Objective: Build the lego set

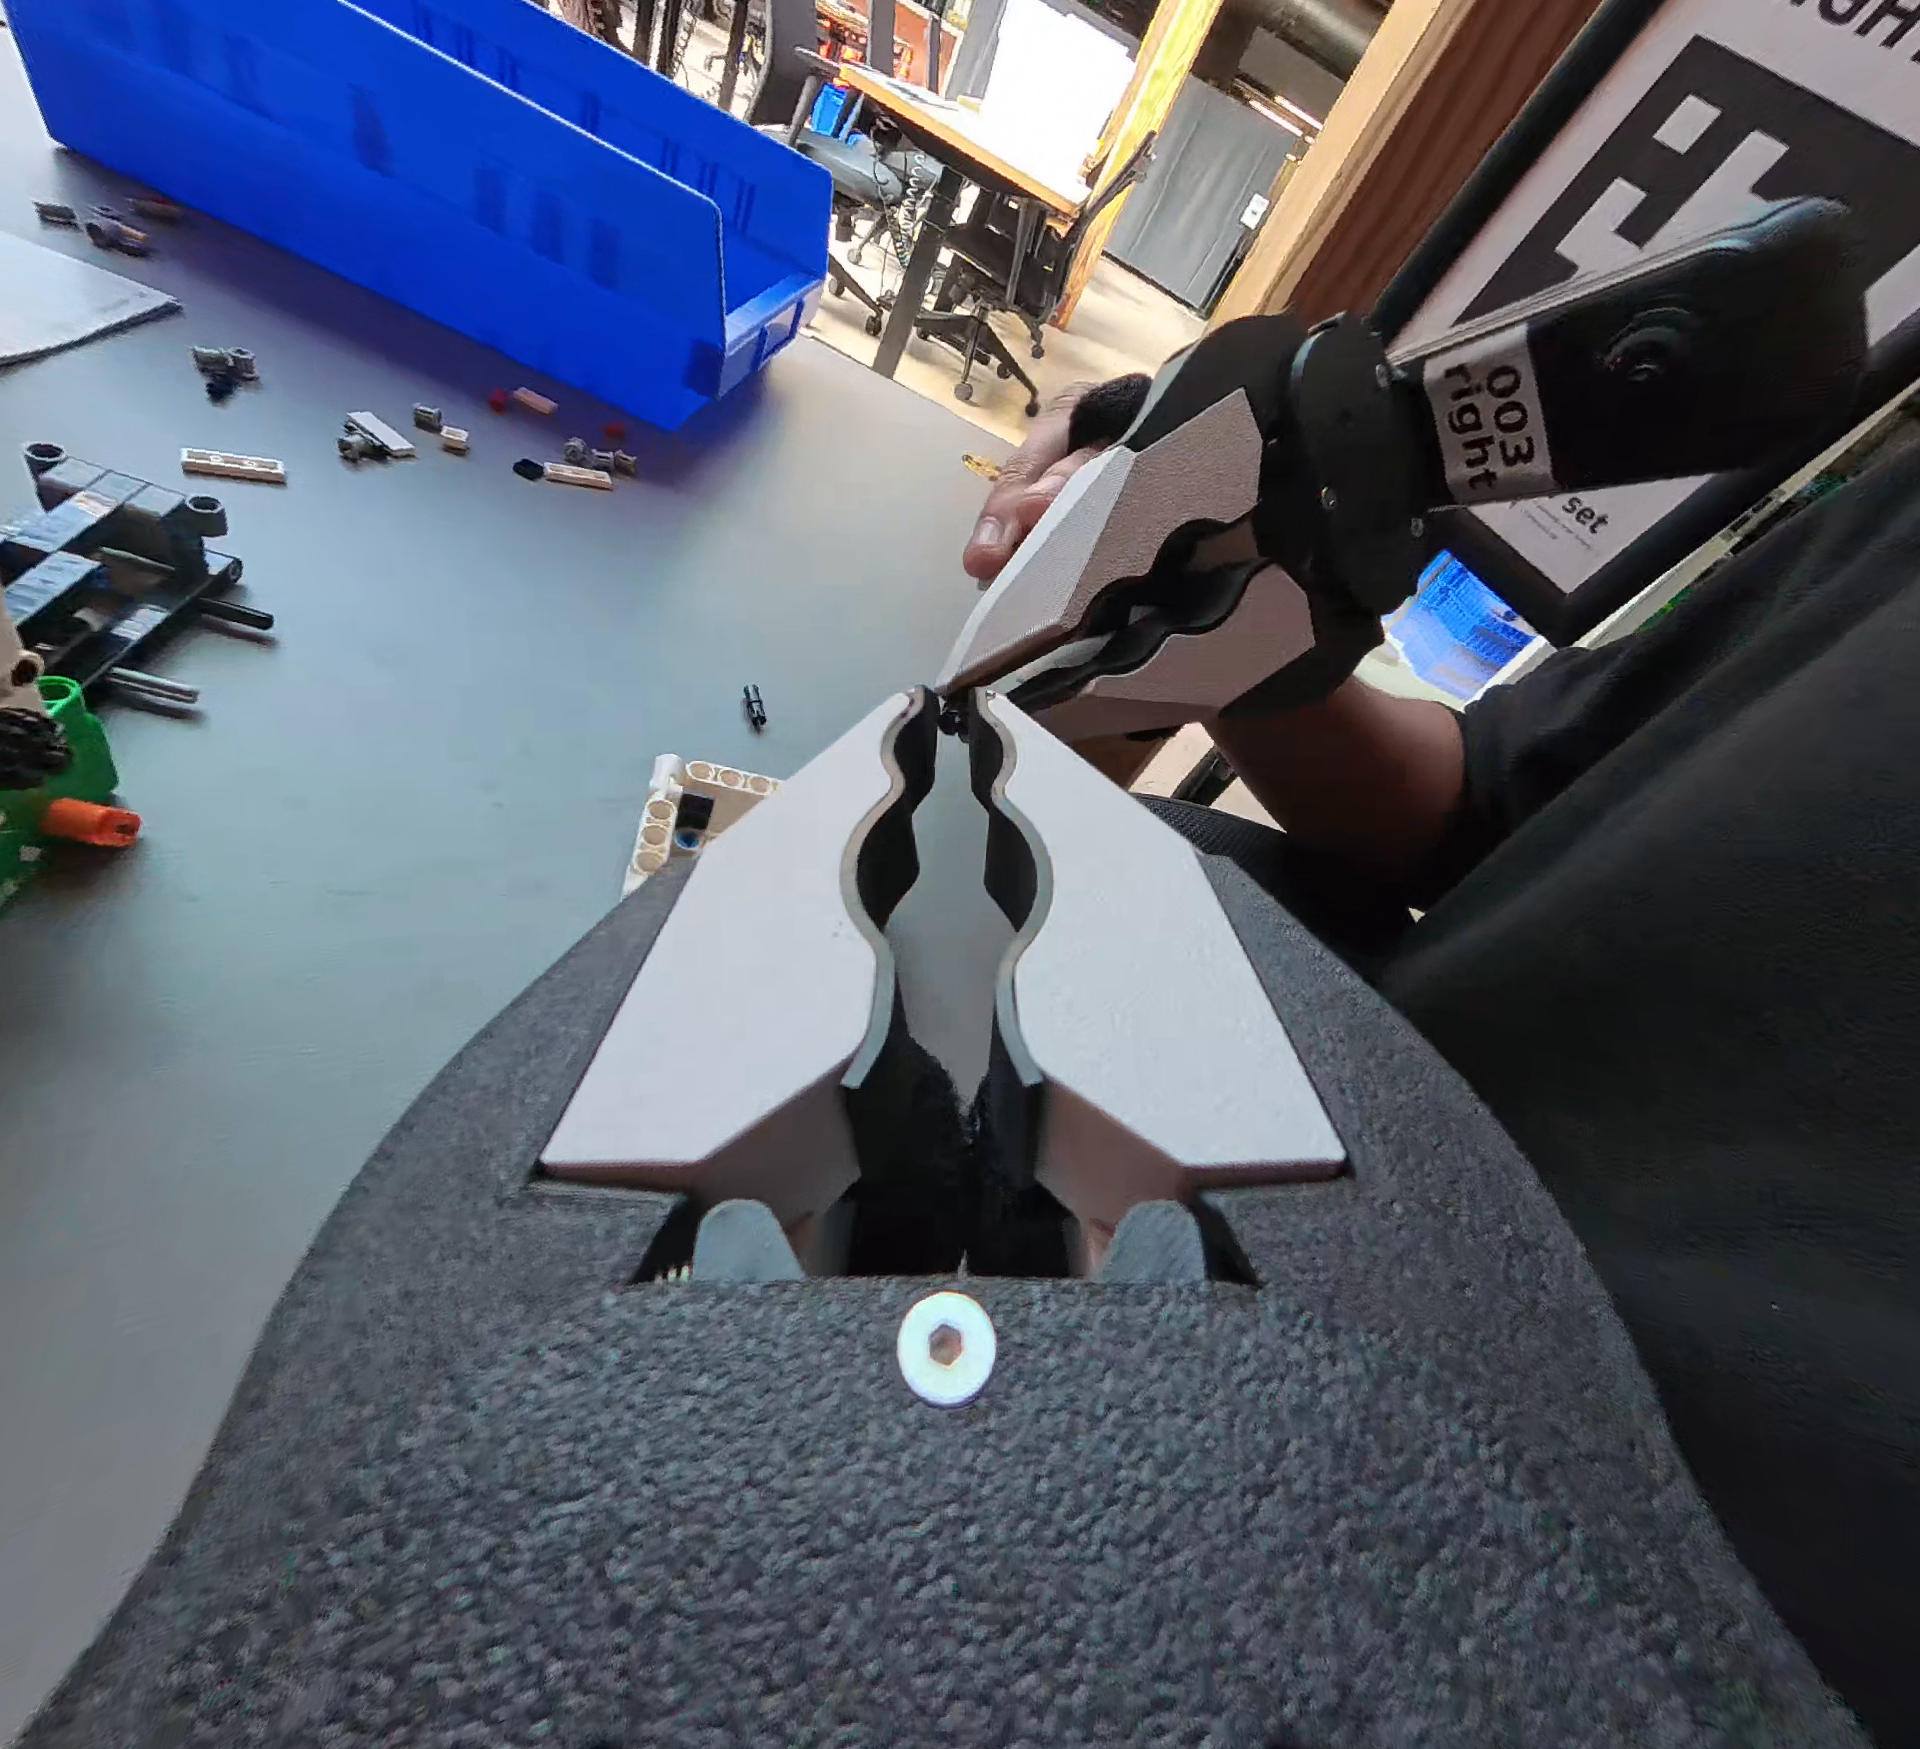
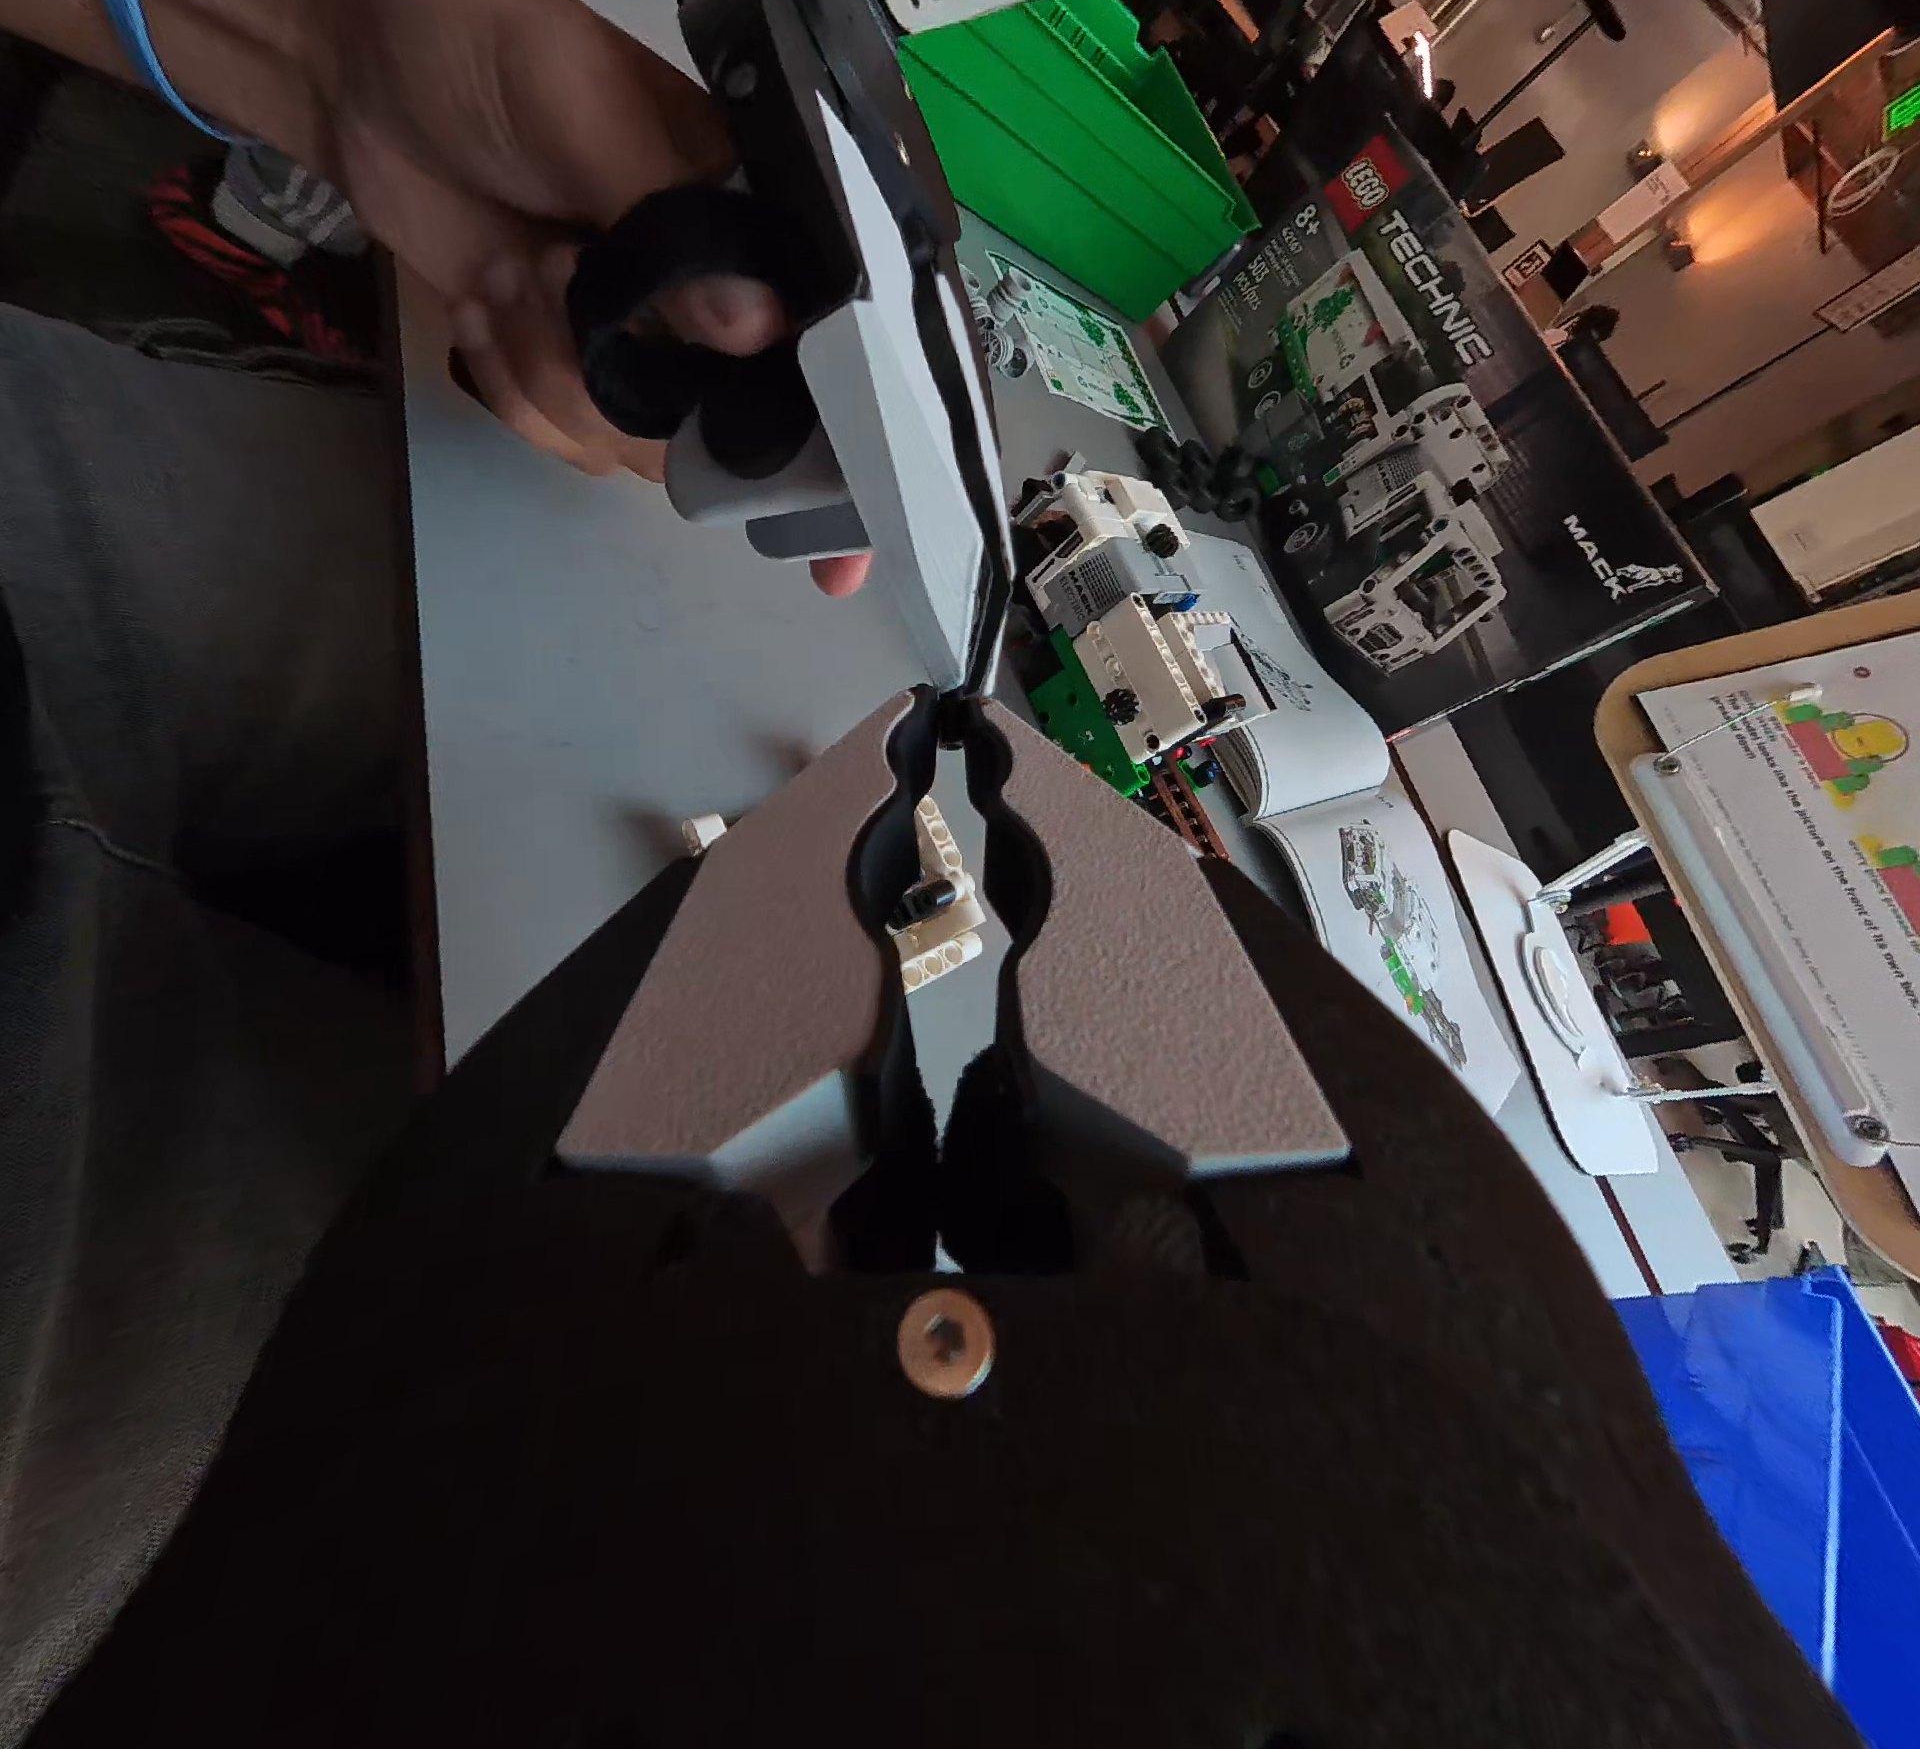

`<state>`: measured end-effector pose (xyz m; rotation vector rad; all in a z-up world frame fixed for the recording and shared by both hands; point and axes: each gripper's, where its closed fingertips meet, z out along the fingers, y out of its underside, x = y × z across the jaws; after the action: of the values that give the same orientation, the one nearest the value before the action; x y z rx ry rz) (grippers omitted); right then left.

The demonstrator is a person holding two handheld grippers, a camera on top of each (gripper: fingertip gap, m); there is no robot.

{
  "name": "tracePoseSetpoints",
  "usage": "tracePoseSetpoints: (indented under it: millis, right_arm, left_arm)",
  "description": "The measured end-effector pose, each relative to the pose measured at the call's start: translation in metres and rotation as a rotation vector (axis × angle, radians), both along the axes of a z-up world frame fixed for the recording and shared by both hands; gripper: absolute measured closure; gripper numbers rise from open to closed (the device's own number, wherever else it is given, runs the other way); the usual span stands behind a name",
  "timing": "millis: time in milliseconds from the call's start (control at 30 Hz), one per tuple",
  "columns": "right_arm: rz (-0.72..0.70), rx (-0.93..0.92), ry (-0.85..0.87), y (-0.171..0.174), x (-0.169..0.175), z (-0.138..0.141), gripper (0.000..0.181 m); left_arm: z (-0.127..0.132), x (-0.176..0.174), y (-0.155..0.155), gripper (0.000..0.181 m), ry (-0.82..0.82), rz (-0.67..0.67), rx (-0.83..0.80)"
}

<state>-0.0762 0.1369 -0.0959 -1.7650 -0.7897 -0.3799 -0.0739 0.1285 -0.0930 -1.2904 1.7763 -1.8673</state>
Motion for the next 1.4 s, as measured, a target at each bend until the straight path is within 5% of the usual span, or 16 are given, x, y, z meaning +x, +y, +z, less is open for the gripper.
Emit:
tracePoseSetpoints:
  millis: [367,933,1067,1200,1300,1400]
  right_arm:
    - [0.067,0.065,-0.071,-0.002,-0.013,-0.001,0.177]
    - [0.267,0.209,0.172,-0.016,-0.041,0.033,0.177]
    - [0.216,0.144,0.232,-0.018,-0.027,0.027,0.178]
    - [0.038,-0.049,0.383,-0.024,0.021,-0.002,0.178]
    - [-0.124,-0.181,0.479,-0.028,0.051,-0.031,0.177]
    - [-0.176,-0.301,0.600,-0.031,0.053,-0.054,0.177]
  left_arm:
    - [-0.002,-0.013,-0.003,0.178,0.067,-0.102,-0.134]
    - [0.034,-0.043,-0.019,0.178,0.139,-0.468,-0.530]
    - [0.023,-0.033,-0.013,0.175,0.058,-0.334,-0.299]
    - [-0.025,-0.007,0.031,0.130,0.026,0.022,0.231]
    - [-0.060,-0.001,0.037,0.099,0.066,0.073,0.516]
    - [-0.075,0.005,0.023,0.086,0.104,0.020,0.571]
